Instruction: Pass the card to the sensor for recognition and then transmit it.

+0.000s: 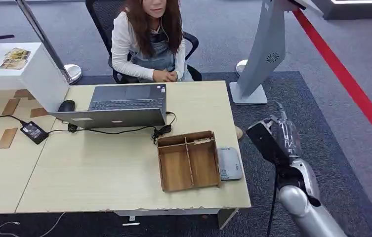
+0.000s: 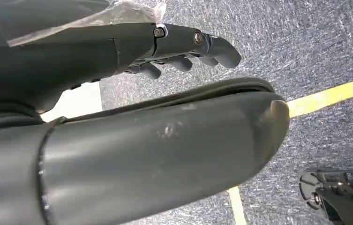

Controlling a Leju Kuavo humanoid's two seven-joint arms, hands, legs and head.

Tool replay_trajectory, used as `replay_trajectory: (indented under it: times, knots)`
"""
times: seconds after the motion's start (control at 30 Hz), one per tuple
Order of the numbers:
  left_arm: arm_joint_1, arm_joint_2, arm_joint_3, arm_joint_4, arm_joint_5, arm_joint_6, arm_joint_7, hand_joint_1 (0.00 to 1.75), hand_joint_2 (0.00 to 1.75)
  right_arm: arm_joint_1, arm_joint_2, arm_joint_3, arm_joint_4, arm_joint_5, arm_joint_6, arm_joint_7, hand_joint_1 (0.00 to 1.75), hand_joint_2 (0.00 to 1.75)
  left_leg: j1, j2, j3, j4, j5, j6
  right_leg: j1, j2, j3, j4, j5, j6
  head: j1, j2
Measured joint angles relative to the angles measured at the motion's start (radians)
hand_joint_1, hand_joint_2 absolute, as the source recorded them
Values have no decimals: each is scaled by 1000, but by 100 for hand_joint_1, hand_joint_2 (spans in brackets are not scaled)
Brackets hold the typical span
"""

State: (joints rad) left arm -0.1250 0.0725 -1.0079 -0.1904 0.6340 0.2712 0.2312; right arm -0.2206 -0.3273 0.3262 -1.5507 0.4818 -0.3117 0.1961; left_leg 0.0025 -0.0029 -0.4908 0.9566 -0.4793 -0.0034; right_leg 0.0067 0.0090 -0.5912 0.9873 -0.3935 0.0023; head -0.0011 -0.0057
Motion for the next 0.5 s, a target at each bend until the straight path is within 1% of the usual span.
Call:
replay_trajectory:
  times: [0.23, 0.5]
  knots:
    - [-2, 0, 2, 0, 0, 2, -2, 0, 0, 19, 37, 10, 26, -6, -4, -31, 175, 175, 0, 0, 0, 0, 0, 0, 0, 0, 0, 0, 0, 0, 0, 0]
    - [-3, -2, 2, 0, -2, 2, 4, 0, 0, 35, 89, 30, 93, -30, -31, -63, 175, 175, 0, 0, 0, 0, 0, 0, 0, 0, 0, 0, 0, 0, 0, 0]
